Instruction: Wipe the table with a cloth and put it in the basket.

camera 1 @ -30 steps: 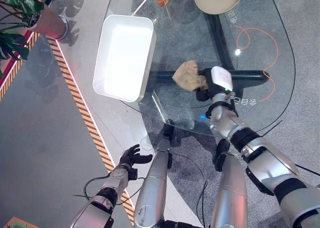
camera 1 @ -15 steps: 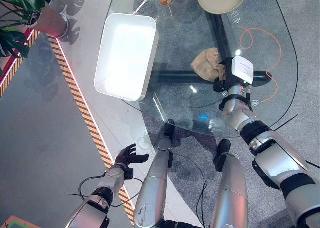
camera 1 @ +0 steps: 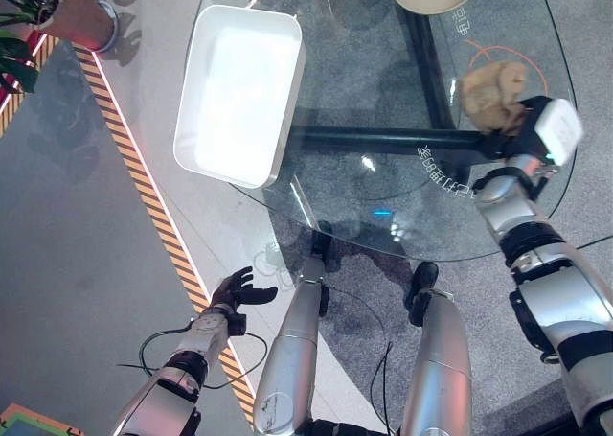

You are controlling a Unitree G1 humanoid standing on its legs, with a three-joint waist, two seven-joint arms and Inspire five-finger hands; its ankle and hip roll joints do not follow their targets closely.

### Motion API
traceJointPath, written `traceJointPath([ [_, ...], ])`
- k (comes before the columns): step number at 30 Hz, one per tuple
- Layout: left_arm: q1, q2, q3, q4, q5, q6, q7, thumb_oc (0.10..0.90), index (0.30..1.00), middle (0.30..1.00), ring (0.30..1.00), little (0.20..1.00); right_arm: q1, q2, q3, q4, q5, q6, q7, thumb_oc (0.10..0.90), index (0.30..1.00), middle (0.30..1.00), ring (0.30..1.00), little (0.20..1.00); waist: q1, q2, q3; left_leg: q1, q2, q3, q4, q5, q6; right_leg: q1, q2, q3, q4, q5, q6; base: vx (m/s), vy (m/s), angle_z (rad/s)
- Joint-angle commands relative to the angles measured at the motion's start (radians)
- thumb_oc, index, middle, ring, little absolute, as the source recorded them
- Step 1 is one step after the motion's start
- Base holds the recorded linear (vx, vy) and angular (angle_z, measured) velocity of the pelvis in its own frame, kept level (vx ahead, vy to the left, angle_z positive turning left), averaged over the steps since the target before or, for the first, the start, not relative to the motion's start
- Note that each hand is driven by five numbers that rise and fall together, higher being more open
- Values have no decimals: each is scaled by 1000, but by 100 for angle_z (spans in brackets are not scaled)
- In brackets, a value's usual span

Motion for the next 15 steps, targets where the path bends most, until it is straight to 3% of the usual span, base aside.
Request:
traceJointPath([
  [1,2,66,54,58,-21,4,-3,800,900,900,900,900,-15,-190,-29,61,42,4,-115,100,300,300,300,200,-31,-11,-16,17,-55,108,135,-173,119,12,74,-18,-194,169,-23,-5,-35,-3],
  [15,-32,112,83,110,-14,6,-36,800,900,900,900,900,20,-220,-68,70,85,-15,-99,100,300,300,300,200,-45,-46,-16,14,-46,99,135,-181,118,17,94,-12,-204,171,-14,-3,-20,-4],
])
